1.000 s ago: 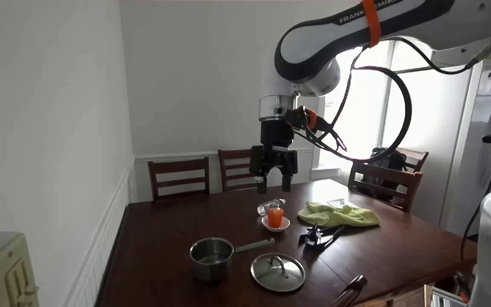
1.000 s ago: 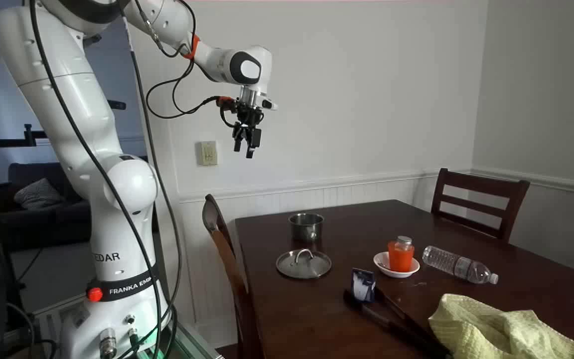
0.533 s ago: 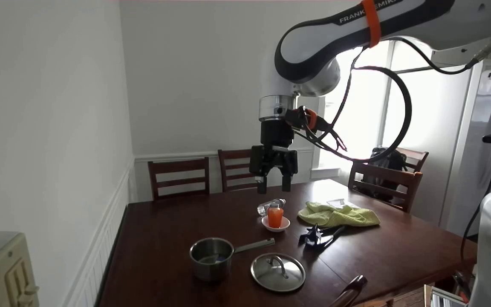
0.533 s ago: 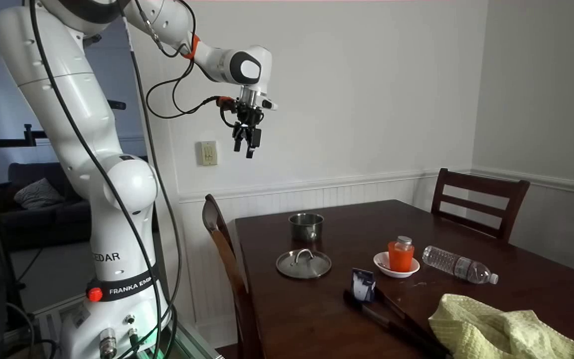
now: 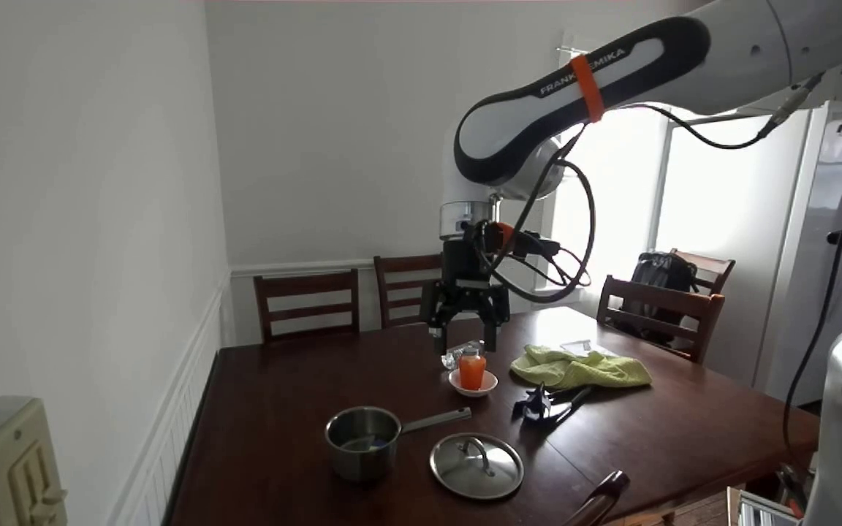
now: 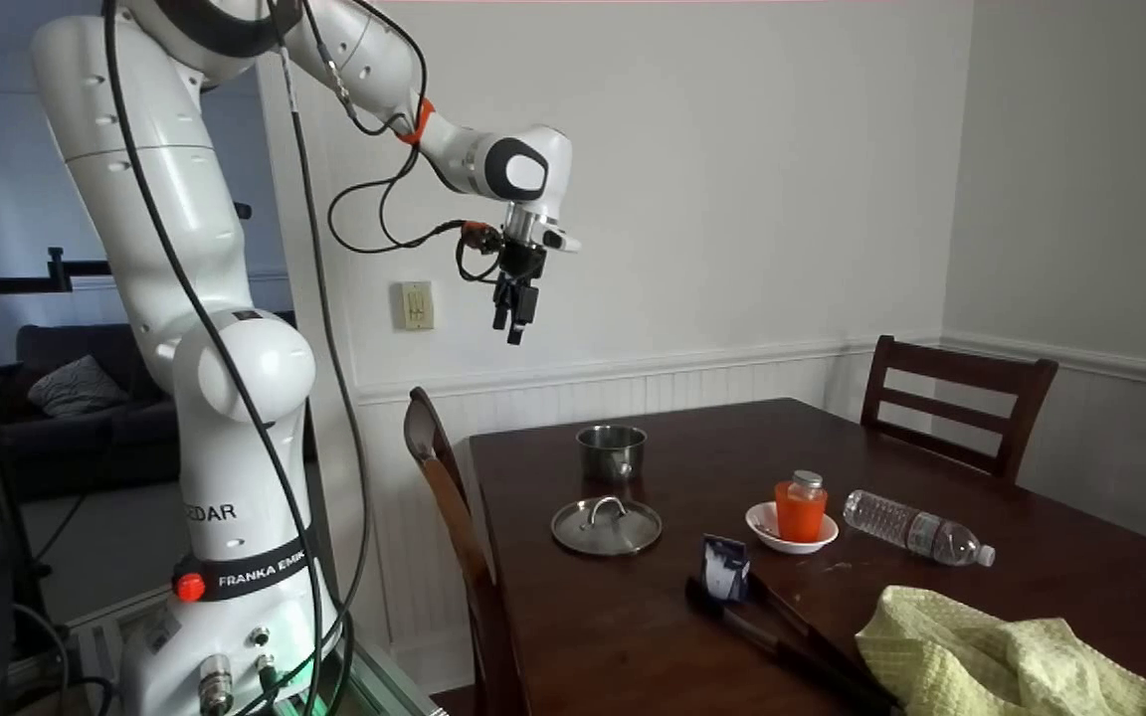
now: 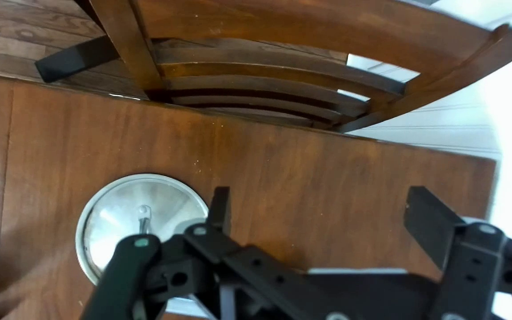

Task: Pick up the clamp tong and use it to move the object between the clamps into the pot

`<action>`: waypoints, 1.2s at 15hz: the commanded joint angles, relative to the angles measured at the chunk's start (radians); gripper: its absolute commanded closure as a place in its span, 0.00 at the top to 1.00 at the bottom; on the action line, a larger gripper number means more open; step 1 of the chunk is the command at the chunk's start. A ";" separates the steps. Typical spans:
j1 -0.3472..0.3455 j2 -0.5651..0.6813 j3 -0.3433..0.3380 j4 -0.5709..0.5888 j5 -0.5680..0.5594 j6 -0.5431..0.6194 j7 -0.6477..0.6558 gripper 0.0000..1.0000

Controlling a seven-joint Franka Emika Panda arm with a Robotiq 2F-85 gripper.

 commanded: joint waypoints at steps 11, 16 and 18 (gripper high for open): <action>-0.211 -0.058 -0.204 -0.316 -0.047 0.193 0.300 1.00; -0.221 -0.032 -0.197 -0.296 -0.065 0.193 0.275 1.00; -0.219 -0.035 -0.196 -0.299 -0.065 0.193 0.283 1.00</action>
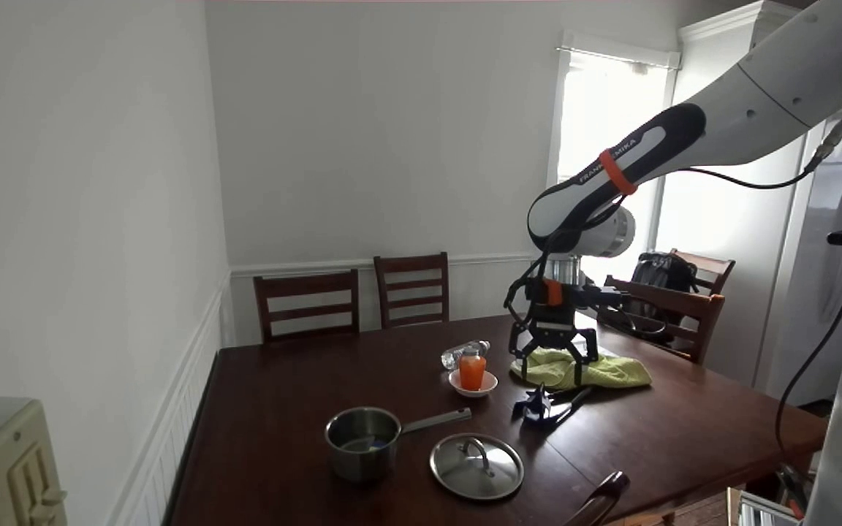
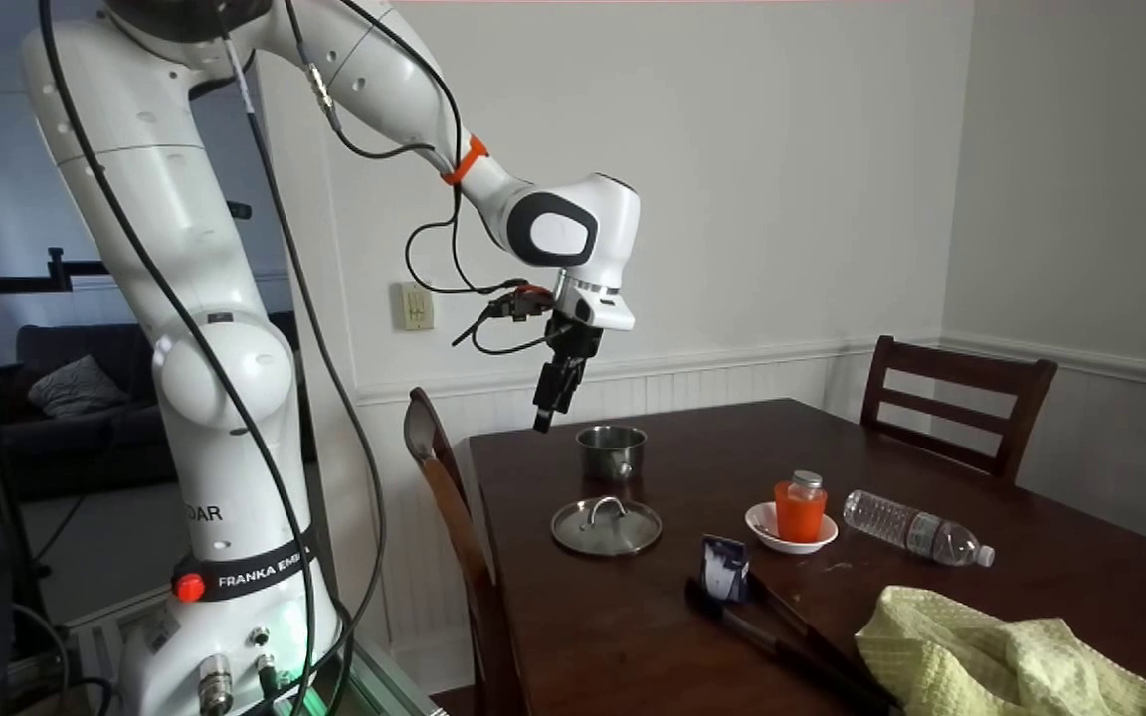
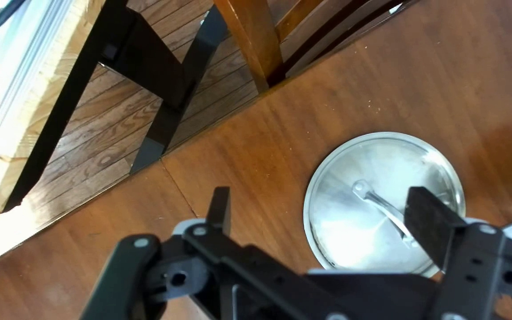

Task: Pick up the clamp tong and use it to move the object between the clamps into the pot

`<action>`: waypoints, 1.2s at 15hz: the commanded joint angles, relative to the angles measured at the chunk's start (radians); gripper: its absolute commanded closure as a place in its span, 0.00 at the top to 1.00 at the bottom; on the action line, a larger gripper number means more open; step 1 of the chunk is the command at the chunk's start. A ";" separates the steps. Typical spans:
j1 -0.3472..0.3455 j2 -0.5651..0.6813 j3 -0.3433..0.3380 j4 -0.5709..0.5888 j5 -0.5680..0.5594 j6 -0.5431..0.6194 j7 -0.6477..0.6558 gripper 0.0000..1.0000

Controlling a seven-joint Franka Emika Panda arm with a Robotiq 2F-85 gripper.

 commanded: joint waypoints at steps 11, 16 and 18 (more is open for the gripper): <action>-0.184 0.252 -0.149 0.064 -0.103 0.649 0.032 1.00; -0.226 0.420 -0.259 0.186 0.017 0.644 0.063 1.00; -0.210 0.387 -0.270 0.135 0.005 0.689 0.016 1.00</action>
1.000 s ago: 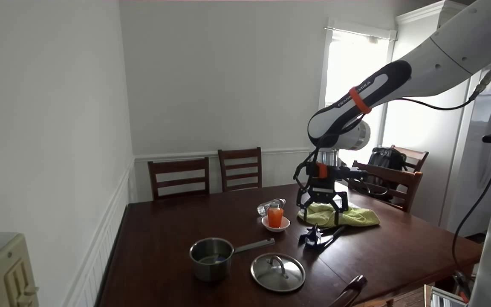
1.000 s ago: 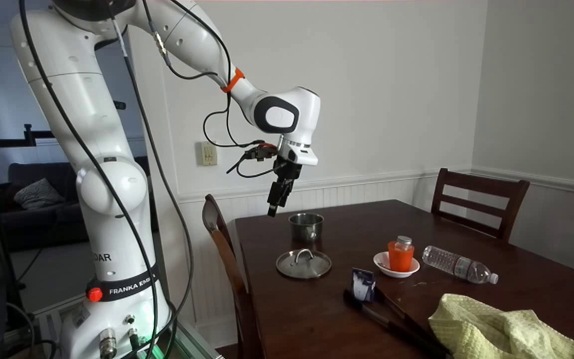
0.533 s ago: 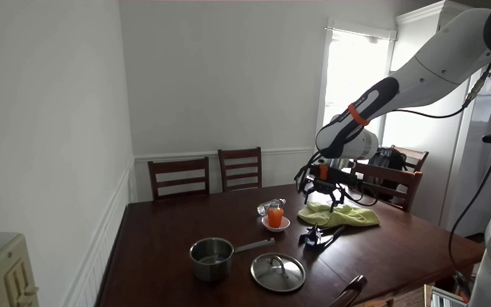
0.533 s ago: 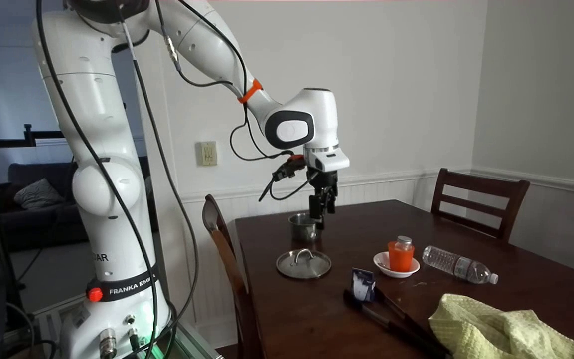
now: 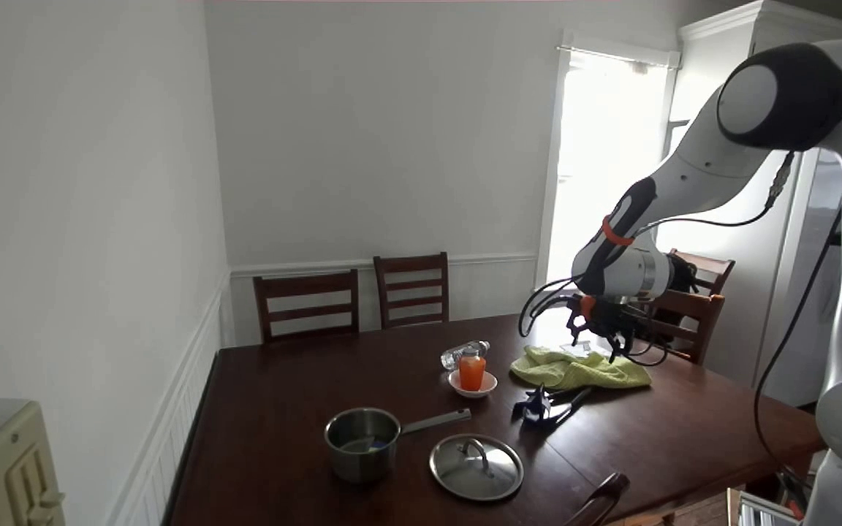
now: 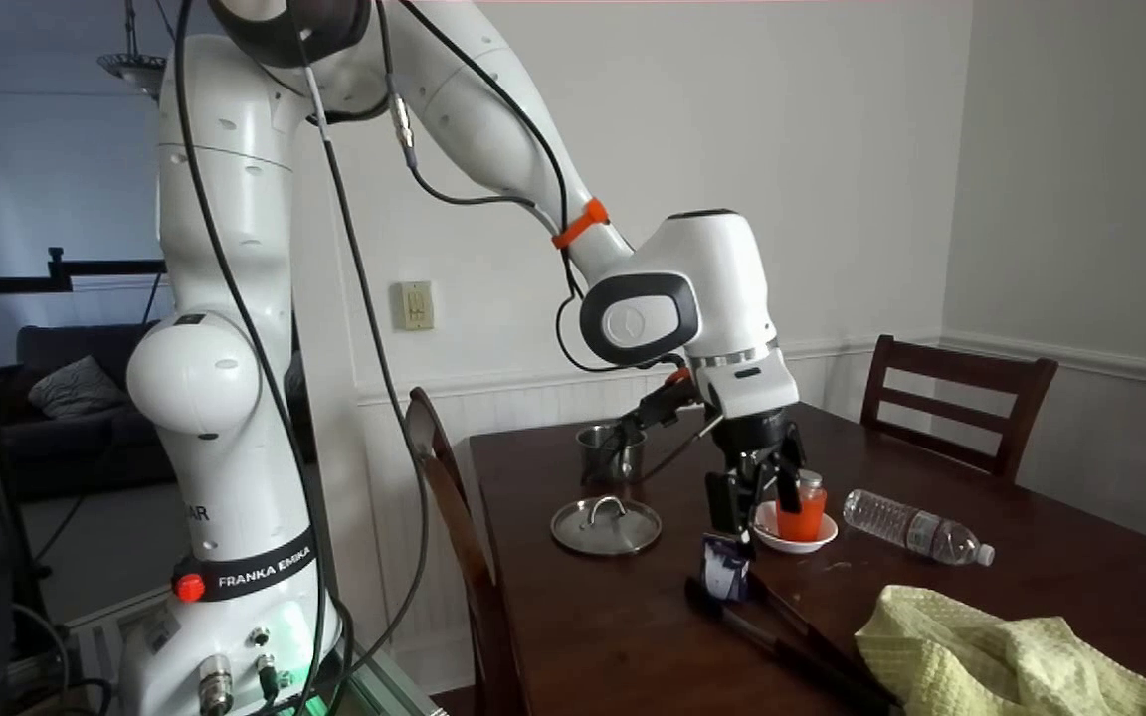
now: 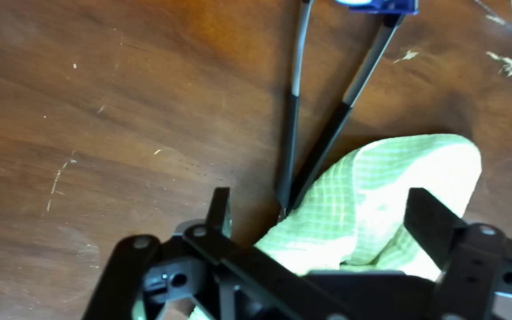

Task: Pick up the clamp tong and use it to move the object between the clamps into the pot

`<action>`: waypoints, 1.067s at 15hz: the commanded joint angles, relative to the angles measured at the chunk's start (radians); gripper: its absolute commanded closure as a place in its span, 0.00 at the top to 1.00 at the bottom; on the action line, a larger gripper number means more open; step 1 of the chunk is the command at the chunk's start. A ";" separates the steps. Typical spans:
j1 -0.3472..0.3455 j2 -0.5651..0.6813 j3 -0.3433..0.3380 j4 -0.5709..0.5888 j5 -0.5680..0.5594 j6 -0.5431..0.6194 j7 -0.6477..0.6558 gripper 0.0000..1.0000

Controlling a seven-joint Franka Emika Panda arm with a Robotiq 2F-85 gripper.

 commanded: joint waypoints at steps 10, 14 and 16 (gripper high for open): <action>-0.066 0.307 0.080 0.245 0.276 -0.103 -0.018 1.00; -0.078 0.433 0.107 0.356 0.331 -0.125 -0.007 1.00; -0.082 0.491 0.096 0.415 0.324 -0.134 -0.001 1.00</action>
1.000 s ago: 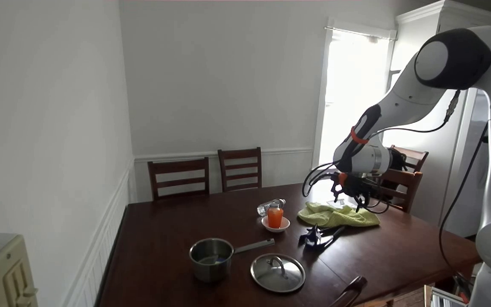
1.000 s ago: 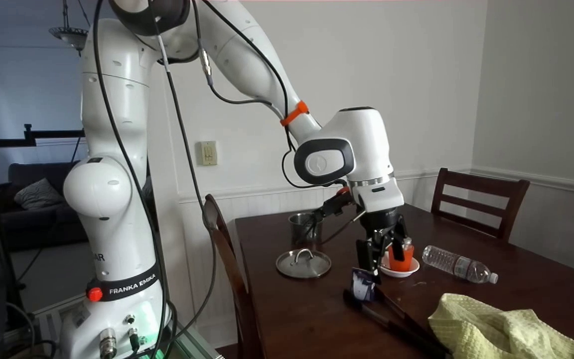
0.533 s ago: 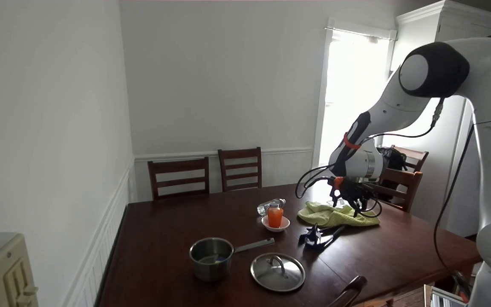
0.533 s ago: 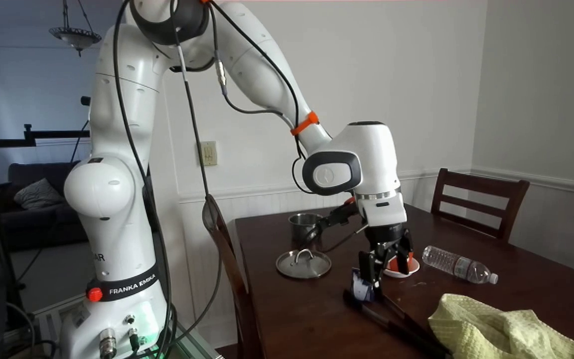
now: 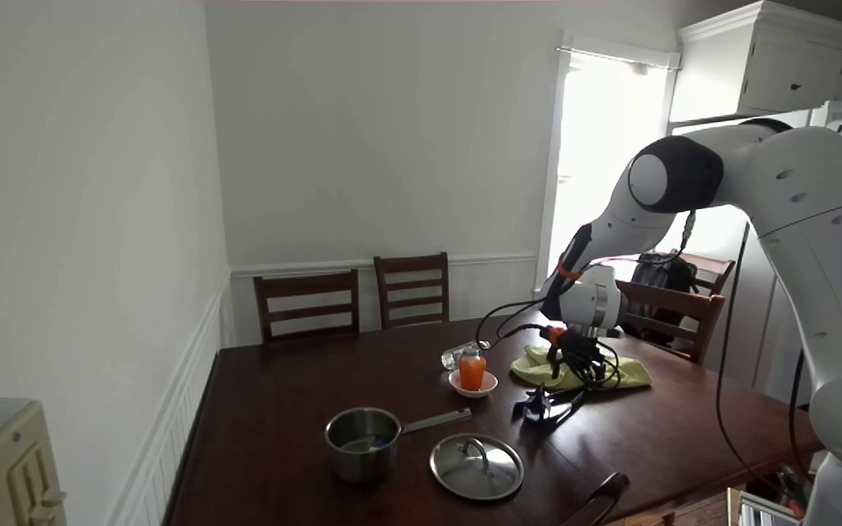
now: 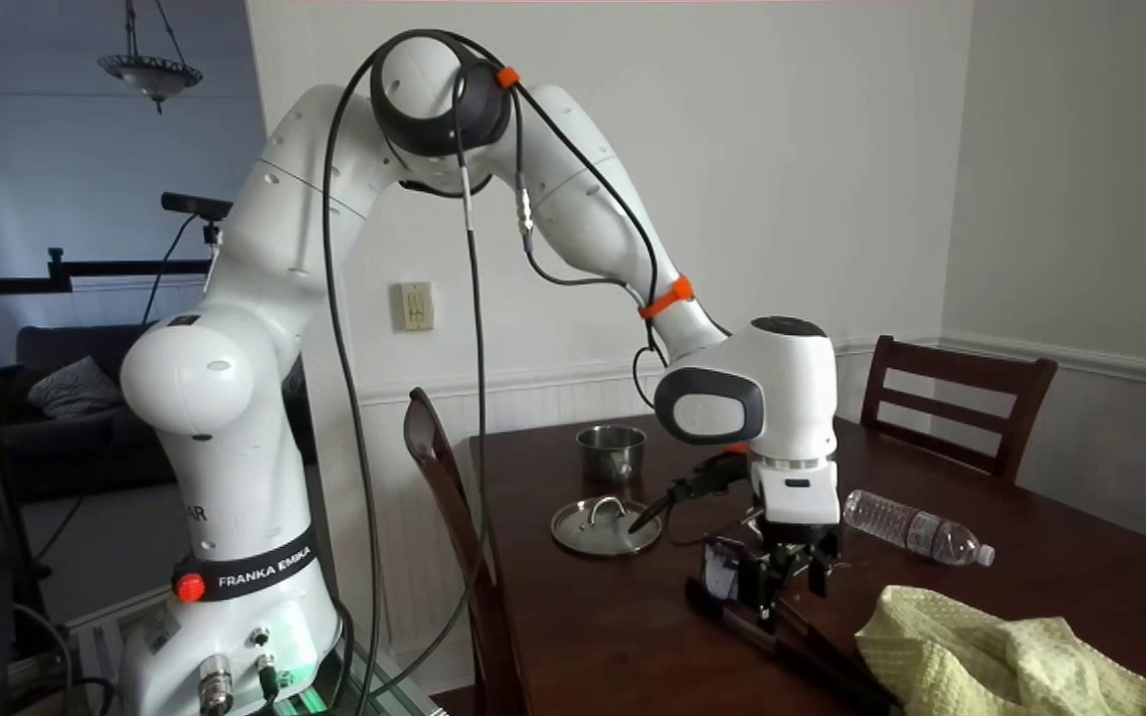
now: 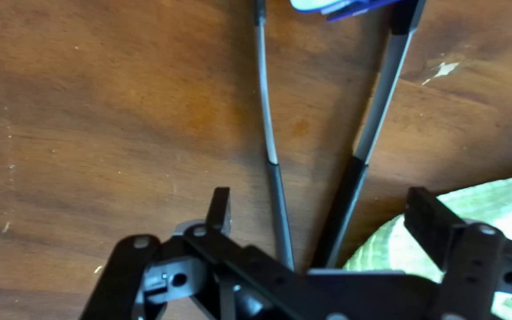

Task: Pick up the clamp tong and use it to move the object between the clamps into the pot

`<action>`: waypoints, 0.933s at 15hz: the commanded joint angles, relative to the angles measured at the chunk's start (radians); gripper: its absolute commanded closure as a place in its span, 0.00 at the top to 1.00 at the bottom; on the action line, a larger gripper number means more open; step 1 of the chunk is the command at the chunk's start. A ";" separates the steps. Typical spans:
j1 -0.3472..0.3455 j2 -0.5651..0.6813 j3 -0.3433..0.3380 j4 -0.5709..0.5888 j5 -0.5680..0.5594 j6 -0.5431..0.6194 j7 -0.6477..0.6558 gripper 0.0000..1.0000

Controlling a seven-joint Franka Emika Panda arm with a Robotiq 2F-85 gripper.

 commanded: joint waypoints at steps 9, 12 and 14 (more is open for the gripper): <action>-0.073 0.239 -0.024 0.230 0.010 -0.048 0.012 0.66; -0.070 0.208 -0.025 0.228 0.013 -0.059 0.013 0.45; -0.057 0.151 -0.034 0.201 0.009 -0.074 0.016 0.31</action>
